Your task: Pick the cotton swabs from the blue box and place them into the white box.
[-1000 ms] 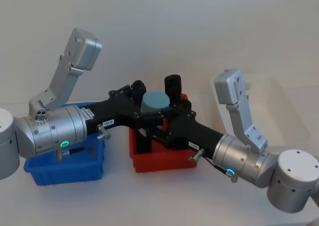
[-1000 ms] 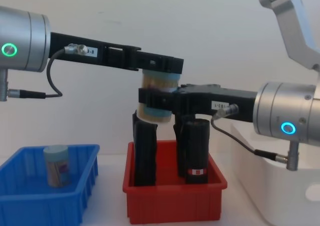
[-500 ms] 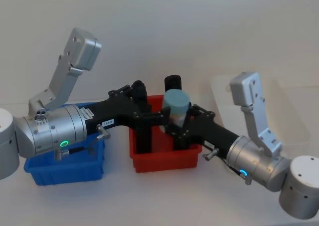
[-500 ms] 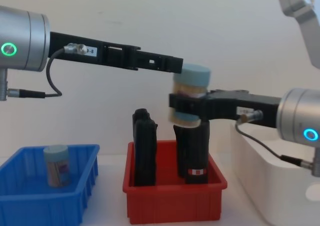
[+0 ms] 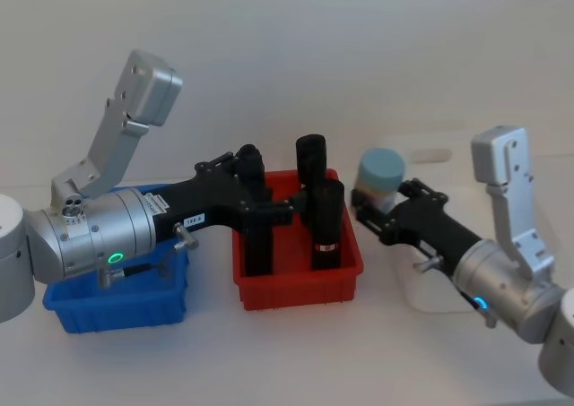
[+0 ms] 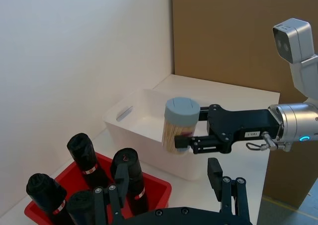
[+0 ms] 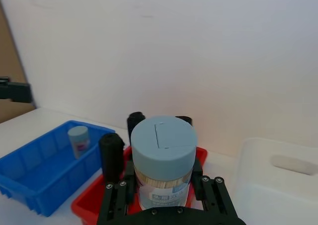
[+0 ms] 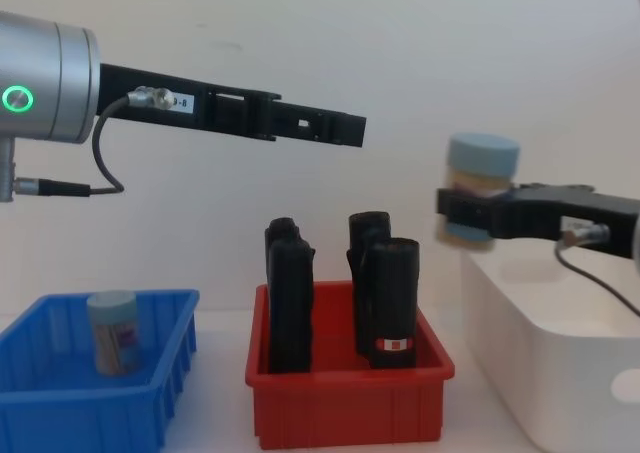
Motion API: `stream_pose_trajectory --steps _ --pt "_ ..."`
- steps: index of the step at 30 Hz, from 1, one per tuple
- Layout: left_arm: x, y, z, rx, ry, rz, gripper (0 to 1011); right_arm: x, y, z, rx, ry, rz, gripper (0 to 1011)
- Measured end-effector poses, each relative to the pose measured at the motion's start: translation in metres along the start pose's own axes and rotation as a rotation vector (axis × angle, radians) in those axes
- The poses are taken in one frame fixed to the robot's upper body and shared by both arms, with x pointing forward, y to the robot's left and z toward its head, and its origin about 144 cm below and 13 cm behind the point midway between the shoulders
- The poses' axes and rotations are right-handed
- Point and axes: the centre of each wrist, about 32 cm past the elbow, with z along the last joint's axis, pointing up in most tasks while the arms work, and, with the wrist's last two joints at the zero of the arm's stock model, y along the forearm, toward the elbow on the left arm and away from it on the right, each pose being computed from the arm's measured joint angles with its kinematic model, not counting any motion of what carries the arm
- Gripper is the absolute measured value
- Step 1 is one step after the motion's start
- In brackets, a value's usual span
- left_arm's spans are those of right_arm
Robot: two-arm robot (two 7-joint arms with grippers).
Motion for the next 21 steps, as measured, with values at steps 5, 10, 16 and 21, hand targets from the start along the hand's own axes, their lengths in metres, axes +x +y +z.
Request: stream_pose_trajectory --steps 5,10,16,21 --pt "0.000 0.000 0.000 0.000 0.000 0.000 1004 0.011 -0.005 -0.005 -0.014 0.000 -0.077 641" --pt "0.000 0.000 0.000 0.000 0.000 0.000 1004 0.023 -0.008 -0.010 -0.035 0.003 -0.150 641" --pt "0.000 0.000 0.000 0.000 0.000 0.000 1004 0.040 -0.008 -0.020 -0.078 0.012 -0.227 641" --pt "0.000 0.000 0.000 0.000 0.000 0.000 1004 0.051 -0.007 -0.027 -0.110 0.021 -0.262 641"
